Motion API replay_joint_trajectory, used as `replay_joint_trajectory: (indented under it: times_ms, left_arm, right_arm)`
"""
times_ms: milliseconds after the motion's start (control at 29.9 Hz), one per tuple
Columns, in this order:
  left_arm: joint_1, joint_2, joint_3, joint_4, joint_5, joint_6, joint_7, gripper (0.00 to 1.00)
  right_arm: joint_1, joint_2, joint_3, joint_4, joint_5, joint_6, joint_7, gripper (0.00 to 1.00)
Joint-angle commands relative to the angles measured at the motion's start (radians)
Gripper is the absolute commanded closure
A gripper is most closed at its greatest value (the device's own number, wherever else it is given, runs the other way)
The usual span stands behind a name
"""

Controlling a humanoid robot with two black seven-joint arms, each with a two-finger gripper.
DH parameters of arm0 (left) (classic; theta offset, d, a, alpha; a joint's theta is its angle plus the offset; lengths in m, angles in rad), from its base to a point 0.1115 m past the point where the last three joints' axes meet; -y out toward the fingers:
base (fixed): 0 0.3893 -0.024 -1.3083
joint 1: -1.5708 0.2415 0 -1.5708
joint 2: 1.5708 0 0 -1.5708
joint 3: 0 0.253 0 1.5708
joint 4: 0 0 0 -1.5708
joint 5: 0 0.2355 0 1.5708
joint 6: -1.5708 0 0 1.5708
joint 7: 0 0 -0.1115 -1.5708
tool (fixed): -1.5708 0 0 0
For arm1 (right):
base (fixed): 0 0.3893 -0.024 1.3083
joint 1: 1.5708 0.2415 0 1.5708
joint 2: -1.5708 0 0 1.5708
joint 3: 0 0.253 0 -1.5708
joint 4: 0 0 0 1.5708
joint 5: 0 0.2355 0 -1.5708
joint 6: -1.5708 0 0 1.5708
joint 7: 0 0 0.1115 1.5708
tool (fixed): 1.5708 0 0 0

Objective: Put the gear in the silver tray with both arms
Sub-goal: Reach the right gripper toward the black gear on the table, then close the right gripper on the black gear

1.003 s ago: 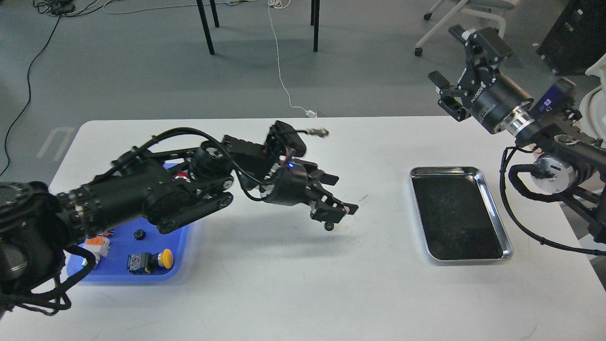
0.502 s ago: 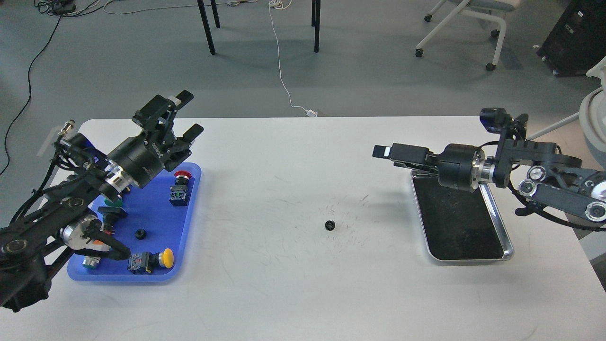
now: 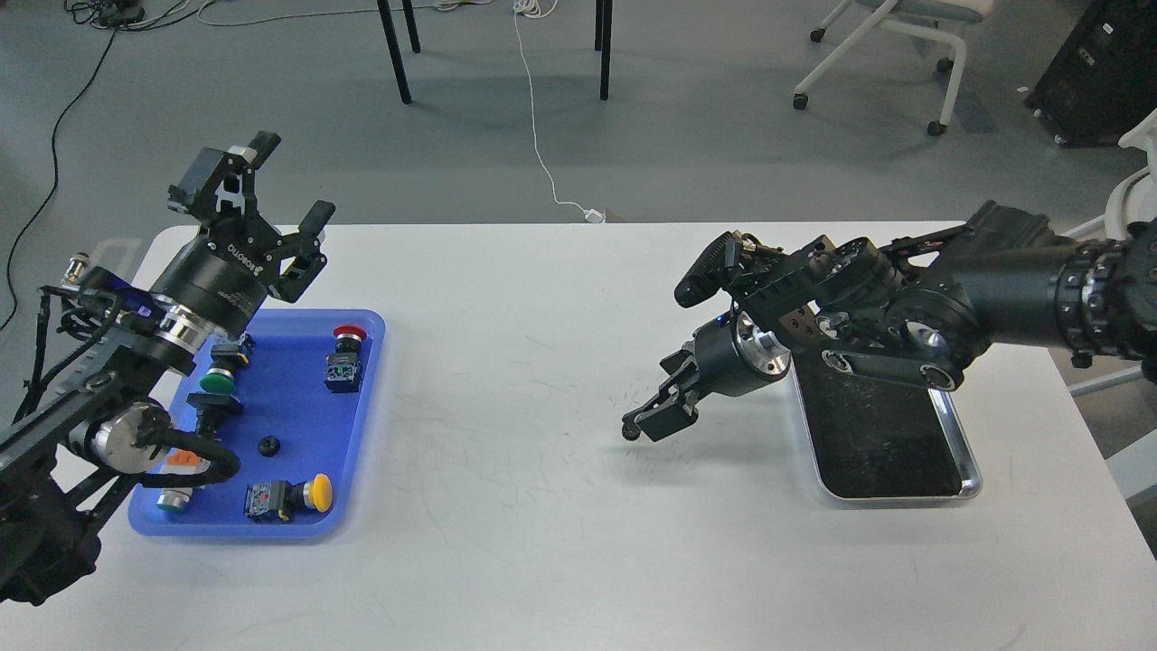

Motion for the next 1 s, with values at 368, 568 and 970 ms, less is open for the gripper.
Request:
replay_joint_trajectory:
  times_ms: [368,568,970]
  left_arm:
    - [0.001,-0.027,0.002,-0.001,0.001,0.001,0.0,0.02]
    - [0.001,-0.028,0.002,-0.001,0.001,0.003,0.0,0.02]
    - [0.004,-0.027,0.0,-0.011,0.001,0.003,0.0,0.02]
  right_arm:
    - [-0.096,0.097,-0.079,-0.07,-0.002,-0.158,0.0,0.27]
    - [-0.105,0.098,-0.096,-0.079,-0.002,-0.163,0.0,0.36]
    - [-0.116,0.098,-0.106,-0.088,-0.002,-0.172,0.0,0.69]
